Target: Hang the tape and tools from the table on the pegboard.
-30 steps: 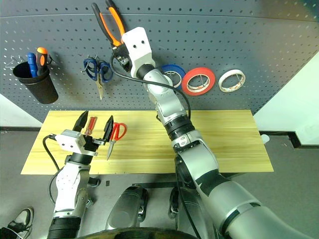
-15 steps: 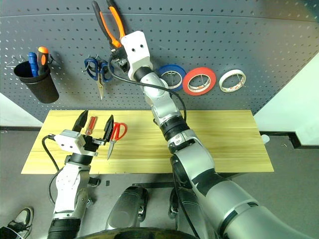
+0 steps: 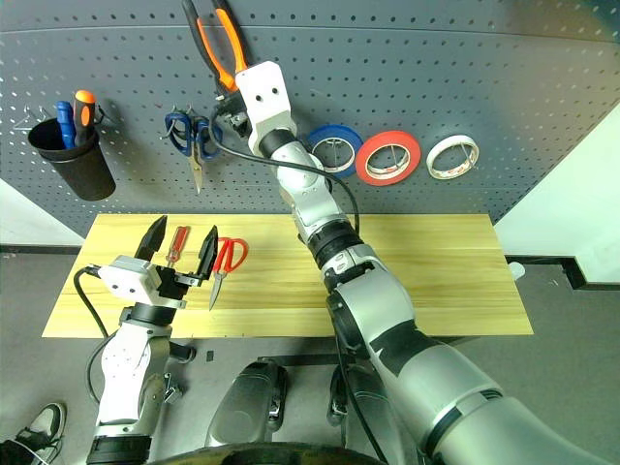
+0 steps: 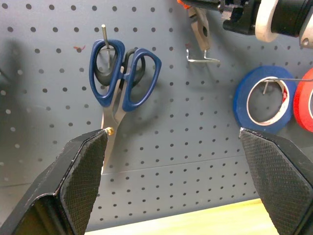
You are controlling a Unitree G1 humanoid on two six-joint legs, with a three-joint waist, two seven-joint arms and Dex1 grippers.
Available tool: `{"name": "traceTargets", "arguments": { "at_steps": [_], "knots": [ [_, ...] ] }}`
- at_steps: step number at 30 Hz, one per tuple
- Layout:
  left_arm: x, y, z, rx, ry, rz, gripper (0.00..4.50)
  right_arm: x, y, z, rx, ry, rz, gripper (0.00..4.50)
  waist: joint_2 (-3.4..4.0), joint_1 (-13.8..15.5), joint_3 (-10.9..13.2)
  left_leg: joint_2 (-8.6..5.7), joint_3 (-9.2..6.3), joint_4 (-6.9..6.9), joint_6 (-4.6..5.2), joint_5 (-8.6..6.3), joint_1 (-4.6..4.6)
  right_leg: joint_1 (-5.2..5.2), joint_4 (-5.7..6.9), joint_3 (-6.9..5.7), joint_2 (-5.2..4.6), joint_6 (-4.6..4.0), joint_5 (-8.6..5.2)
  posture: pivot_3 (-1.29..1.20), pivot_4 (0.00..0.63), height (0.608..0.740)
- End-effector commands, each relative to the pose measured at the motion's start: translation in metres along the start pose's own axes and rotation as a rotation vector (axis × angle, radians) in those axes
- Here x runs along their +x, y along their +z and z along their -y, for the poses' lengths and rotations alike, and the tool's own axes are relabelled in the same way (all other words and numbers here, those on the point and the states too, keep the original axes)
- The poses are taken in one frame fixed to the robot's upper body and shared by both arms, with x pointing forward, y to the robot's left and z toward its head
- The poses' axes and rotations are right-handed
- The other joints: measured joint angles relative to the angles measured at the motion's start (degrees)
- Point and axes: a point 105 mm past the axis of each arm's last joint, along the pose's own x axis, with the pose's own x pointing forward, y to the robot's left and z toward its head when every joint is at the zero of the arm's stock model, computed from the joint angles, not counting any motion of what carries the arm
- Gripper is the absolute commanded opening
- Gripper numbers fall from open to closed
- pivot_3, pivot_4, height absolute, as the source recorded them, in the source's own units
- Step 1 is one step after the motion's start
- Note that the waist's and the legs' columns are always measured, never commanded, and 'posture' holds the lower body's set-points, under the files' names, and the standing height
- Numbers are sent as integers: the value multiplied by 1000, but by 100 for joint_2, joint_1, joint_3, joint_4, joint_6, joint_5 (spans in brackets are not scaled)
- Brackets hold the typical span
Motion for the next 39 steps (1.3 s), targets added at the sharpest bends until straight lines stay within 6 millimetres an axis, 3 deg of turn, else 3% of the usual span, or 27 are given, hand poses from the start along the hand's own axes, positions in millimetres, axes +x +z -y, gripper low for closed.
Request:
{"name": "traceTargets", "arguments": {
  "at_steps": [1, 10, 23, 39],
  "knots": [
    [3, 14, 2, 10, -12, 48, 4500, 9, 28, 1, -5, -26, 109, 2172, 1, 0, 1, 0, 0, 0, 0, 0, 0, 0, 0, 0, 0, 0, 0, 417, 185, 677],
    [2, 24, 5, 7, -22, 57, 4500, 8, 18, 3, -6, -36, 80, 2172, 9, 1, 7, 0, -3, 1, 0, 0, -4, -4, 0, 0, 0, 0, -1, 431, 196, 677],
    [-1, 49, 1, 30, -19, 87, 4500, 13, 20, 2, -6, -36, 69, 2172, 30, 4, 38, 2, -7, 1, 1, -1, -11, -10, 0, -2, 2, 0, -2, 449, 218, 677],
    [-10, 53, 2, 30, -18, 45, 4500, 4, 2, 3, 14, -57, 19, 2172, 79, 0, 181, 2, -14, 2, 1, -1, -20, -20, -1, -2, 1, -12, -12, 446, 246, 677]
  ]
}}
